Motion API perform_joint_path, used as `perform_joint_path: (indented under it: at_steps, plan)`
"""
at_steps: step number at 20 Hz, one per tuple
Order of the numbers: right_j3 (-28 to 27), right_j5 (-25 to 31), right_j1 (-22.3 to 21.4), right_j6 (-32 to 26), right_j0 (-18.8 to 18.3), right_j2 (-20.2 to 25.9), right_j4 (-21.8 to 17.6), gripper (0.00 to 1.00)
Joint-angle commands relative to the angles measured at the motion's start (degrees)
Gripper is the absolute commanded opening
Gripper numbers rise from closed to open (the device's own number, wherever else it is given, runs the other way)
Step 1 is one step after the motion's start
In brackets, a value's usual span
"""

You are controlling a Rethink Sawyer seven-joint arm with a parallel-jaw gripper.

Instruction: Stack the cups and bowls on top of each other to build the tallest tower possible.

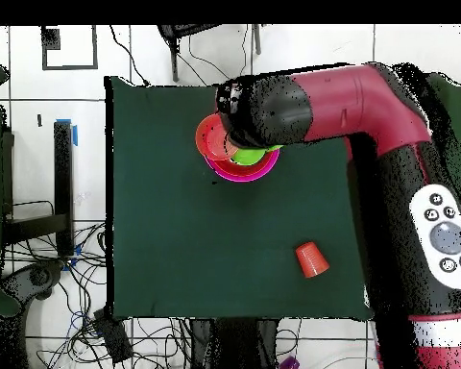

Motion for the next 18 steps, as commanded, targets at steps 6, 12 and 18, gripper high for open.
perform_joint_path:
  at_steps: [6,12,18]
  plan:
    - [-13.34,6.66,9.88,-10.42,2.97,-5.25,-4.36,1.0]
    - [-13.39,6.75,11.0,-12.3,1.07,-5.07,-2.65,1.0]
    - [-13.05,6.01,11.09,-11.91,1.04,-5.31,-2.98,1.0]
